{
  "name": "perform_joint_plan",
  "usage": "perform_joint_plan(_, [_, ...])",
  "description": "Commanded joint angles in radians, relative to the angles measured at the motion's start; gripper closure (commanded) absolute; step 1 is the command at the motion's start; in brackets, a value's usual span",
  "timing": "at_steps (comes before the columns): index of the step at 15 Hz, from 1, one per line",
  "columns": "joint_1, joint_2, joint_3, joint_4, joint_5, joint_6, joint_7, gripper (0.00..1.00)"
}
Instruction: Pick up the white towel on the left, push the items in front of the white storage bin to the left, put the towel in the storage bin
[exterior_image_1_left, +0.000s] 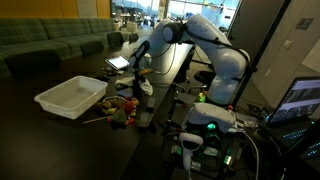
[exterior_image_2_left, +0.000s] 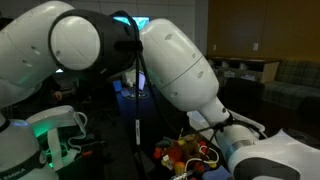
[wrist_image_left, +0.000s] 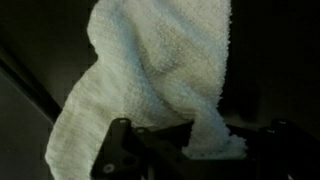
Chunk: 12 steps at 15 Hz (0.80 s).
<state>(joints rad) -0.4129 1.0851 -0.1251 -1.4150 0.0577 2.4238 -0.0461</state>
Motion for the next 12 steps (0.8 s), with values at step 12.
perform_joint_plan(12, [0.207, -0.650, -0.269, -0.734, -0.163, 0.270, 0.153, 0.96])
